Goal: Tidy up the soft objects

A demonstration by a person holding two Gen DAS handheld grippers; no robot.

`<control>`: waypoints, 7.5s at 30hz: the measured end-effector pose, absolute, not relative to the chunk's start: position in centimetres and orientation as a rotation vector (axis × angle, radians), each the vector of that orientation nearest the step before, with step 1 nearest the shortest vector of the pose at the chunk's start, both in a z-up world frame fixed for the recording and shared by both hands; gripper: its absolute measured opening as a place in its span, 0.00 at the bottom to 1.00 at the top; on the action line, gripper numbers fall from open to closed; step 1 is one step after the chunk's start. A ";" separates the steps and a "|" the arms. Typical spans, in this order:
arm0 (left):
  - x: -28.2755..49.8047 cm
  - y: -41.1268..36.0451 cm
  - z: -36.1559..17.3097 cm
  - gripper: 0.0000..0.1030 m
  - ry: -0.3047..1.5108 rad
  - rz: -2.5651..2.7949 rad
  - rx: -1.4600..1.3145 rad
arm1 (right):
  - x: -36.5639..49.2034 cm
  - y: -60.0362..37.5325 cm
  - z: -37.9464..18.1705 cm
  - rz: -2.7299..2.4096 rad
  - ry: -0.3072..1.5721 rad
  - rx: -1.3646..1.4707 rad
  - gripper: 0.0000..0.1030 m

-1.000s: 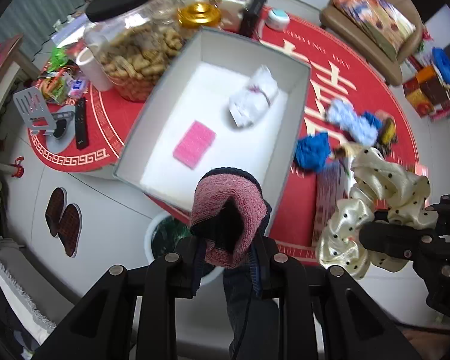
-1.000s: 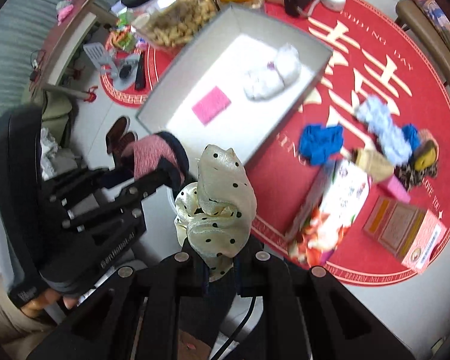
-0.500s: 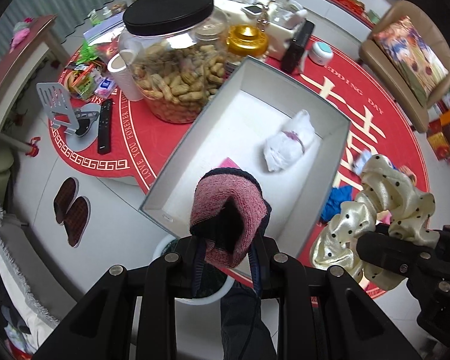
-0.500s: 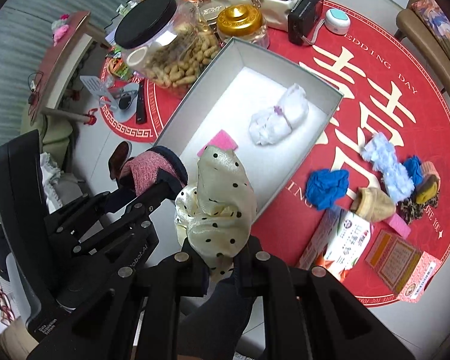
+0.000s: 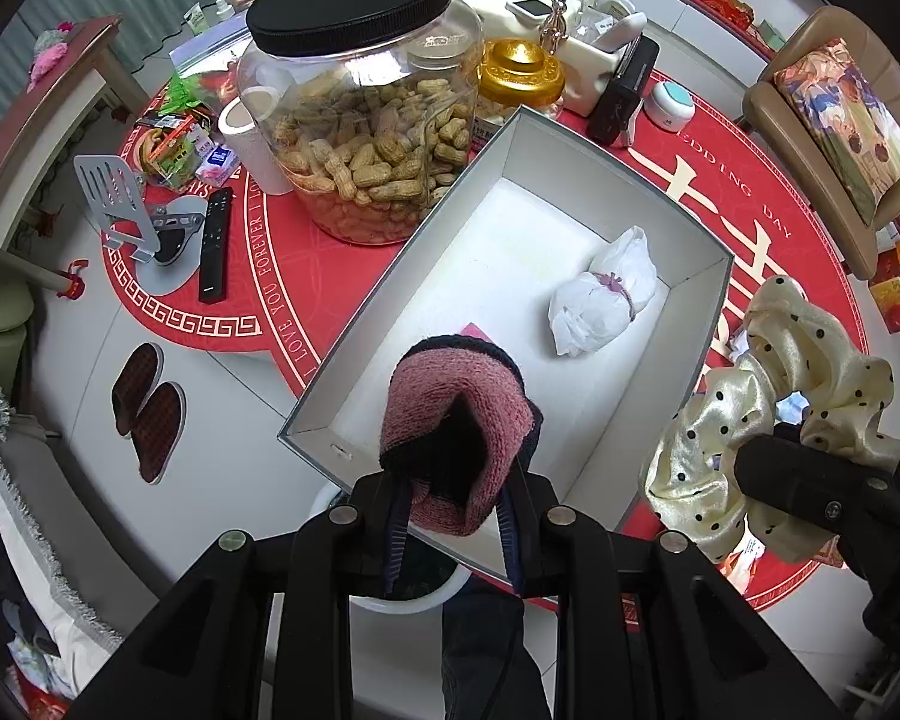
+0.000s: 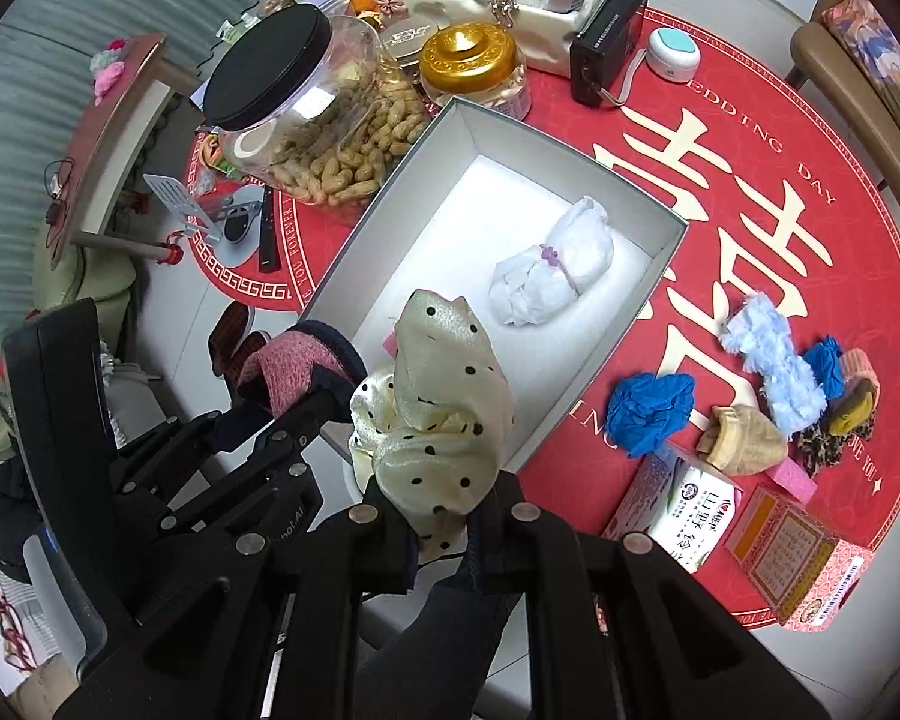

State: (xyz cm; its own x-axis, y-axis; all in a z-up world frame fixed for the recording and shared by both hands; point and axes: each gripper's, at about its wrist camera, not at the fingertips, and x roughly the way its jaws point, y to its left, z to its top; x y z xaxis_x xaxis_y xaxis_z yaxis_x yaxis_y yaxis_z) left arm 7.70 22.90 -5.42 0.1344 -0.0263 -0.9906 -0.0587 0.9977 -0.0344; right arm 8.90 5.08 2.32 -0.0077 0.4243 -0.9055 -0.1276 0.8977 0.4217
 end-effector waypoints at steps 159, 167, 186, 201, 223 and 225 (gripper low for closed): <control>16.2 -10.7 -23.3 0.99 1.817 0.171 0.035 | 10.9 -35.9 -18.9 0.256 1.484 1.052 0.41; 16.8 -11.1 -25.5 0.87 1.901 0.180 0.000 | 8.9 -38.0 -19.2 0.269 1.372 1.262 0.42; 17.2 -14.7 -23.2 0.26 1.799 -0.050 0.059 | 9.9 -40.0 -18.5 0.061 1.436 0.810 0.67; 17.8 -11.8 -25.9 0.69 1.799 0.016 0.020 | 18.0 -32.6 -22.8 0.243 1.492 0.672 0.70; 19.4 -12.5 -17.5 0.25 1.570 -0.123 0.069 | 12.5 -39.3 -17.8 0.128 1.384 0.846 0.38; 18.8 -12.5 -16.6 0.25 1.551 -0.136 0.070 | 11.6 -39.5 -17.4 0.123 1.383 0.847 0.38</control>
State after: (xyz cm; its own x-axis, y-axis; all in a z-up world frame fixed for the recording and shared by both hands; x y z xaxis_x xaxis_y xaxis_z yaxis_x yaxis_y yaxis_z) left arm 18.82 -12.46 -16.55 0.0143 -0.0433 -0.9990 0.1316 0.9905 -0.0410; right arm 11.60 -39.46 -17.39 0.2306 0.5426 -0.8077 0.3922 0.7079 0.5875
